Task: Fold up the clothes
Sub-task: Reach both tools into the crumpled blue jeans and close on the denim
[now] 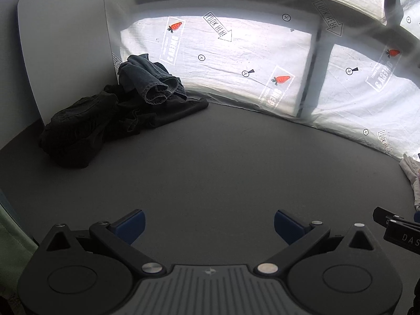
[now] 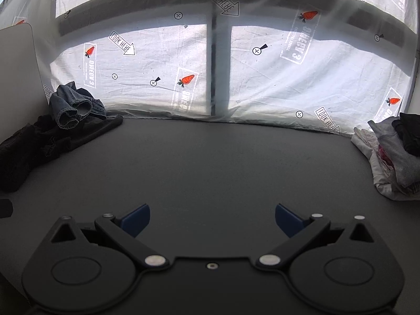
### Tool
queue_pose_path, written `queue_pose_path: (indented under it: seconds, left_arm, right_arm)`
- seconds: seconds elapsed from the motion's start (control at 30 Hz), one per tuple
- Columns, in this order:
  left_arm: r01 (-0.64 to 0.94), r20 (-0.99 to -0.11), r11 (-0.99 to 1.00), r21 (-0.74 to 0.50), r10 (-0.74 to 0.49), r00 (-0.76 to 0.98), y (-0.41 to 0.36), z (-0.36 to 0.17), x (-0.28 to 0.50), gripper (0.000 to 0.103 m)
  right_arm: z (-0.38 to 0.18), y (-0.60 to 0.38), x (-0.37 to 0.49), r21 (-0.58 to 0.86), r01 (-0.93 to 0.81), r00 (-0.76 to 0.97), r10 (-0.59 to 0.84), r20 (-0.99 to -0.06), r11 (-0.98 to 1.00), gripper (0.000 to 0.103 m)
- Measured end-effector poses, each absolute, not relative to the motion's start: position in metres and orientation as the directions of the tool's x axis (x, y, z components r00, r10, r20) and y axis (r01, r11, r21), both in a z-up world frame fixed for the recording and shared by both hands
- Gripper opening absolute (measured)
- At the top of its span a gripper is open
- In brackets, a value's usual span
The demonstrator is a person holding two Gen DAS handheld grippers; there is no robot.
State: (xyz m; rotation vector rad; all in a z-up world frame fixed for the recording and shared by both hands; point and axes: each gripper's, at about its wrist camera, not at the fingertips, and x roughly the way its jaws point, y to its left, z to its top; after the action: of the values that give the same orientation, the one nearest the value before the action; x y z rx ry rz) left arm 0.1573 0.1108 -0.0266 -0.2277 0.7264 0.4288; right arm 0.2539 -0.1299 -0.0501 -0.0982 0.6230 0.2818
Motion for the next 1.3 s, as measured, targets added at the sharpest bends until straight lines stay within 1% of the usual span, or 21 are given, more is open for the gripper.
queue_pose_path:
  seconds: [0.17, 0.3, 0.4, 0.43, 0.47, 0.6, 0.73, 0.87, 0.9, 0.93, 1.0, 1.03, 1.07, 1.1, 1.13, 1.17, 1.2, 1.27, 1.3]
  left_arm:
    - [-0.505, -0.693, 0.853, -0.130, 0.286, 0.662, 0.160, -0.034, 0.169, 0.103]
    - [-0.515, -0.700, 0.836, -0.187, 0.255, 0.667, 0.209, -0.038, 0.196, 0.103]
    - [-0.533, -0.698, 0.820, -0.208, 0.258, 0.668, 0.254, -0.038, 0.220, 0.103]
    - [-0.540, -0.697, 0.815, -0.209, 0.263, 0.667, 0.269, -0.039, 0.228, 0.103]
    - [-0.547, -0.697, 0.810, -0.209, 0.269, 0.665, 0.284, -0.039, 0.236, 0.103]
    - [-0.577, -0.698, 0.793, -0.196, 0.301, 0.650, 0.343, -0.040, 0.271, 0.103]
    - [-0.574, -0.699, 0.783, -0.240, 0.271, 0.662, 0.397, -0.042, 0.311, 0.103]
    - [-0.540, -0.679, 0.787, -0.297, 0.223, 0.699, 0.444, -0.038, 0.358, 0.103]
    - [-0.535, -0.676, 0.785, -0.312, 0.212, 0.706, 0.456, -0.037, 0.371, 0.103]
    - [-0.533, -0.671, 0.783, -0.320, 0.210, 0.711, 0.466, -0.038, 0.384, 0.103]
    - [-0.532, -0.661, 0.778, -0.334, 0.209, 0.721, 0.487, -0.041, 0.408, 0.102]
    - [-0.532, -0.656, 0.775, -0.341, 0.208, 0.725, 0.498, -0.042, 0.421, 0.102]
    - [-0.531, -0.651, 0.773, -0.348, 0.208, 0.730, 0.508, -0.044, 0.433, 0.099]
    - [-0.530, -0.646, 0.770, -0.355, 0.208, 0.735, 0.519, -0.045, 0.445, 0.097]
    - [-0.529, -0.641, 0.767, -0.362, 0.207, 0.739, 0.529, -0.047, 0.457, 0.093]
    - [-0.528, -0.636, 0.764, -0.369, 0.207, 0.744, 0.540, -0.048, 0.469, 0.088]
    - [-0.528, -0.630, 0.762, -0.376, 0.207, 0.748, 0.550, -0.050, 0.481, 0.085]
    - [-0.522, -0.625, 0.756, -0.395, 0.195, 0.756, 0.563, -0.055, 0.501, 0.073]
    - [-0.519, -0.623, 0.753, -0.405, 0.188, 0.759, 0.569, -0.057, 0.510, 0.072]
  right_arm:
    - [-0.055, -0.080, 0.269, -0.007, -0.356, 0.739, 0.277, -0.614, 0.935, 0.103]
    - [-0.055, -0.030, 0.283, -0.033, -0.379, 0.740, 0.281, -0.611, 0.925, 0.103]
    - [-0.049, 0.007, 0.302, -0.020, -0.406, 0.734, 0.313, -0.603, 0.914, 0.102]
    - [-0.048, 0.018, 0.310, -0.012, -0.419, 0.729, 0.329, -0.600, 0.908, 0.101]
    - [-0.046, 0.030, 0.318, -0.004, -0.433, 0.724, 0.345, -0.598, 0.901, 0.098]
    - [-0.044, 0.091, 0.365, 0.042, -0.478, 0.681, 0.401, -0.612, 0.877, 0.081]
    - [-0.043, 0.148, 0.408, 0.074, -0.520, 0.649, 0.450, -0.614, 0.851, 0.064]
    - [-0.044, 0.206, 0.451, 0.080, -0.559, 0.627, 0.484, -0.610, 0.825, 0.057]
    - [-0.045, 0.221, 0.463, 0.081, -0.564, 0.622, 0.488, -0.612, 0.822, 0.052]
    - [-0.046, 0.234, 0.475, 0.093, -0.570, 0.614, 0.499, -0.611, 0.816, 0.050]
    - [-0.049, 0.261, 0.499, 0.128, -0.579, 0.596, 0.525, -0.608, 0.805, 0.050]
    - [-0.052, 0.274, 0.511, 0.149, -0.582, 0.585, 0.539, -0.606, 0.799, 0.047]
    - [-0.057, 0.284, 0.525, 0.170, -0.582, 0.576, 0.551, -0.604, 0.795, 0.045]
    - [-0.062, 0.294, 0.539, 0.192, -0.582, 0.567, 0.564, -0.601, 0.790, 0.040]
    - [-0.067, 0.303, 0.553, 0.212, -0.582, 0.558, 0.575, -0.598, 0.785, 0.034]
    - [-0.072, 0.313, 0.566, 0.223, -0.582, 0.555, 0.583, -0.593, 0.782, 0.030]
    - [-0.078, 0.323, 0.579, 0.235, -0.583, 0.552, 0.591, -0.588, 0.778, 0.023]
    - [-0.089, 0.338, 0.602, 0.245, -0.587, 0.549, 0.602, -0.580, 0.772, 0.023]
    - [-0.096, 0.349, 0.613, 0.239, -0.596, 0.547, 0.606, -0.578, 0.766, 0.023]
